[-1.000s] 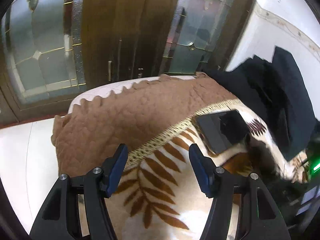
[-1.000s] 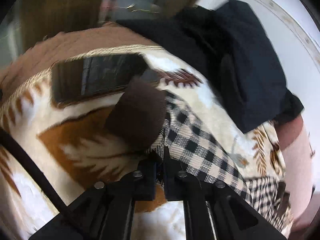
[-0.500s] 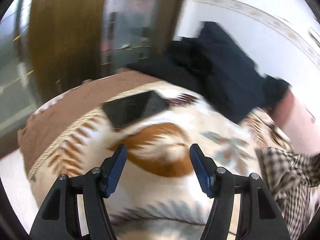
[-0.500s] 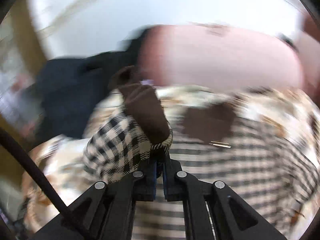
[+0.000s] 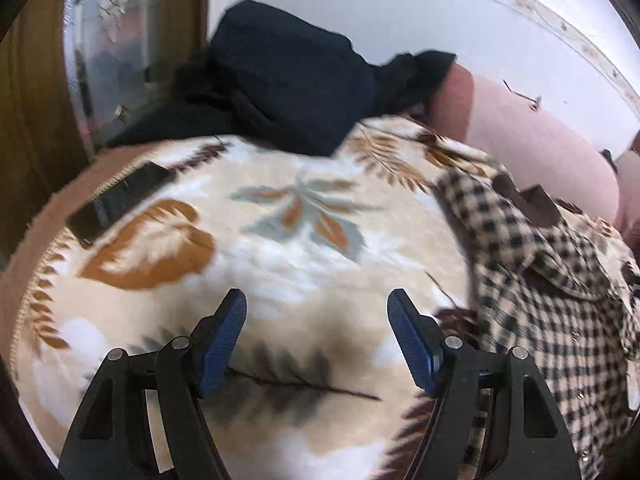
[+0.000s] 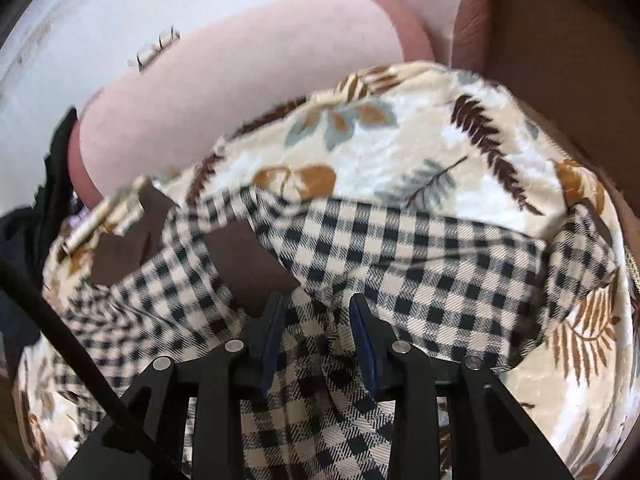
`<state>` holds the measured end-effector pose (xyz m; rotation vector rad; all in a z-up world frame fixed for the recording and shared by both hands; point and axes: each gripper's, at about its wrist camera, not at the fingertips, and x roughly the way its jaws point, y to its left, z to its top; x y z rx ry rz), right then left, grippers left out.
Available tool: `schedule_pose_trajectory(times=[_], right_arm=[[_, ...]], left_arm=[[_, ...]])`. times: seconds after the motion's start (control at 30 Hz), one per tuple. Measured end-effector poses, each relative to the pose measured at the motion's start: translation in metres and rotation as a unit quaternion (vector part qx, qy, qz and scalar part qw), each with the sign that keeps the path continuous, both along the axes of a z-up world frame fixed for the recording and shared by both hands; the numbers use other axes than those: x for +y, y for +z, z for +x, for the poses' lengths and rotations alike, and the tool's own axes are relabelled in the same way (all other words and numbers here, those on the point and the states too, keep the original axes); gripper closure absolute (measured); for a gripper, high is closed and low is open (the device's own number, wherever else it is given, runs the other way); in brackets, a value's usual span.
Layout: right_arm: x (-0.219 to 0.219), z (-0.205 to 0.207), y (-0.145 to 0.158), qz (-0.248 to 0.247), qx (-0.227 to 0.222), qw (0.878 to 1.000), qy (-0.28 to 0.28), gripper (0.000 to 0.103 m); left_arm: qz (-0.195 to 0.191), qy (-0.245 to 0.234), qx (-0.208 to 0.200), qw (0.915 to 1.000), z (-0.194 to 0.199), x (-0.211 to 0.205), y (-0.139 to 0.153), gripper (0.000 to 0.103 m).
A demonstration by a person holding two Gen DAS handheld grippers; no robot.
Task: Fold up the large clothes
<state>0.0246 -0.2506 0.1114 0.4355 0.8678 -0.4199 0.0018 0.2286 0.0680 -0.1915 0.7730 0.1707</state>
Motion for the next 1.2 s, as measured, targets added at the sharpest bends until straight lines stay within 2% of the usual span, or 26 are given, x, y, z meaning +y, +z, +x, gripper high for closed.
schedule_pose_trajectory(times=[0.13,0.17,0.23,0.27,0.33,0.37,0.43,0.47,0.57,0.6,0.67,0.7,0.73,0.77,0.83,0.93,1.0,1.03,1.1,1.2], right_arm=[[0.040,0.031,-0.006,0.046,-0.001,0.995,0.091,0.067],[0.050,0.043,-0.016,0.052,0.008,0.992,0.113,0.067],[0.056,0.059,-0.037,0.060,0.029,0.990,0.123,0.067],[0.053,0.067,-0.051,0.050,0.052,0.991,0.110,0.067],[0.041,0.070,-0.065,-0.018,0.100,0.994,0.051,0.075],[0.040,0.069,-0.066,-0.047,0.115,0.992,0.035,0.100],[0.052,0.060,-0.052,-0.110,0.120,0.987,0.015,0.102],[0.063,0.053,-0.041,-0.111,0.097,0.989,0.029,0.096],[0.100,0.039,-0.014,-0.045,0.034,0.993,0.100,0.095],[0.121,0.034,-0.006,0.007,0.006,0.990,0.141,0.095],[0.149,0.030,-0.006,0.087,-0.020,0.977,0.193,0.094],[0.169,0.025,-0.010,0.134,-0.028,0.965,0.224,0.090],[0.189,0.020,-0.018,0.157,-0.025,0.955,0.249,0.087],[0.201,0.021,-0.024,0.159,-0.017,0.953,0.259,0.081],[0.238,0.026,-0.044,0.130,0.009,0.951,0.280,0.081],[0.267,0.048,-0.060,0.094,0.010,0.961,0.259,0.081],[0.280,0.070,-0.071,0.113,0.013,0.959,0.258,0.081],[0.285,0.078,-0.075,0.134,0.020,0.954,0.266,0.081],[0.313,0.092,-0.089,0.176,0.042,0.933,0.310,0.083],[0.347,0.077,-0.090,0.149,0.053,0.917,0.366,0.084]], left_arm=[[-0.034,-0.047,0.019,0.9981,0.001,-0.026,-0.012,0.031],[-0.038,-0.057,0.020,0.9975,0.000,-0.031,-0.013,0.031],[-0.033,-0.071,0.024,0.9966,-0.001,-0.043,-0.016,0.031],[-0.027,-0.080,0.027,0.9961,-0.002,-0.051,-0.019,0.031],[-0.020,-0.089,0.035,0.9952,0.000,-0.058,-0.022,0.031],[-0.016,-0.092,0.045,0.9946,0.001,-0.062,-0.025,0.031],[-0.017,-0.095,0.061,0.9935,0.005,-0.063,-0.030,0.031],[-0.022,-0.095,0.066,0.9931,0.006,-0.062,-0.031,0.031],[-0.036,-0.085,0.061,0.9939,0.008,-0.052,-0.025,0.031],[-0.038,-0.080,0.056,0.9945,0.008,-0.048,-0.022,0.031],[-0.028,-0.061,0.040,0.9969,0.005,-0.036,-0.014,0.031],[-0.017,-0.046,0.032,0.9983,0.002,-0.030,-0.010,0.031],[-0.010,-0.038,0.027,0.9989,0.002,-0.026,-0.007,0.031],[-0.001,-0.026,0.020,0.9995,-0.001,-0.020,-0.004,0.031],[-0.001,-0.016,0.016,0.9997,-0.001,-0.012,0.000,0.031],[-0.010,-0.001,0.011,0.9999,-0.001,0.000,0.003,0.031],[0.001,0.016,0.011,0.9998,0.000,0.008,0.004,0.031],[0.005,0.020,0.011,0.9997,0.001,0.009,0.004,0.031],[0.013,0.032,0.003,0.9994,0.000,0.014,0.006,0.031],[0.037,0.045,-0.002,0.9983,0.000,0.019,0.010,0.031]])
